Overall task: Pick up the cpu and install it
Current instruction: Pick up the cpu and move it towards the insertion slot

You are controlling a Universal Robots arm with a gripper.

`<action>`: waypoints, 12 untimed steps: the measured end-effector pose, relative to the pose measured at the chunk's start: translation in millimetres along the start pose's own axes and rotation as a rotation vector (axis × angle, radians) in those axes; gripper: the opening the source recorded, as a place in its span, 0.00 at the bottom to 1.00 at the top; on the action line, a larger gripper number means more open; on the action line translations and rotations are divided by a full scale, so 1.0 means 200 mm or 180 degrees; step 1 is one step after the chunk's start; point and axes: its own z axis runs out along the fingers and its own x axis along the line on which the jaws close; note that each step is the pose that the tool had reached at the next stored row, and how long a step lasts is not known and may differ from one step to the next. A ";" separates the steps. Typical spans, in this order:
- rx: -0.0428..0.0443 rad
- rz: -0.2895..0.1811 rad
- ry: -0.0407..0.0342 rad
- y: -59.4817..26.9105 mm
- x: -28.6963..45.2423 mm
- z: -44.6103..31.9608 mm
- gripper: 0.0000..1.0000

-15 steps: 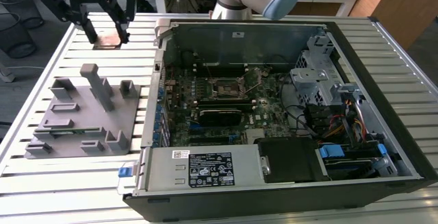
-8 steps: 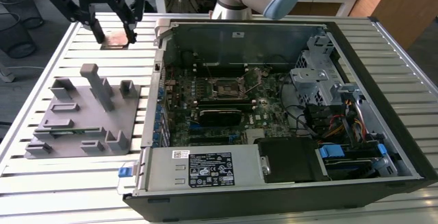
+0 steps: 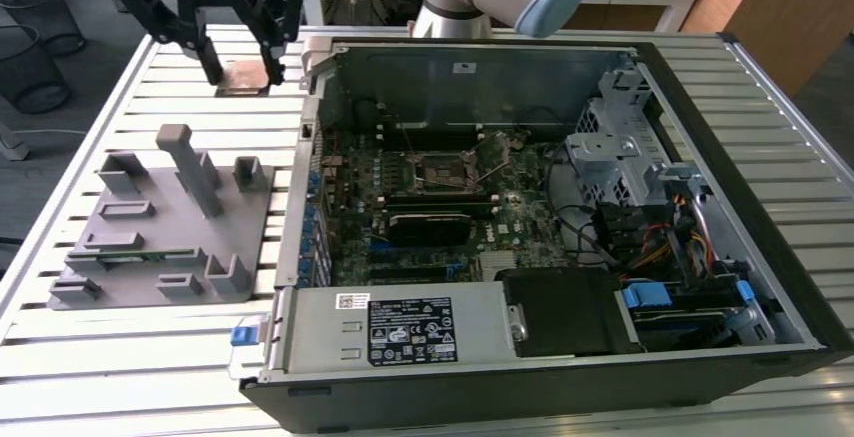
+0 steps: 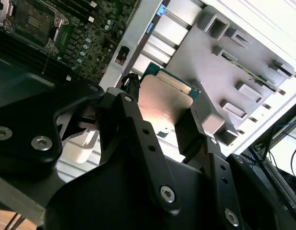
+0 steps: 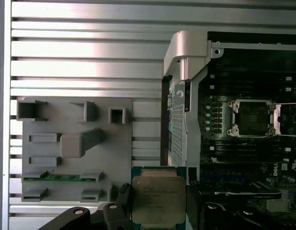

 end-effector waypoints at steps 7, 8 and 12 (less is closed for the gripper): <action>0.0000 0.0000 0.0000 0.000 -0.073 0.001 0.54; 0.0000 0.0000 0.0000 0.000 -0.085 0.002 0.54; 0.0000 0.0000 0.0000 0.000 -0.126 0.003 0.54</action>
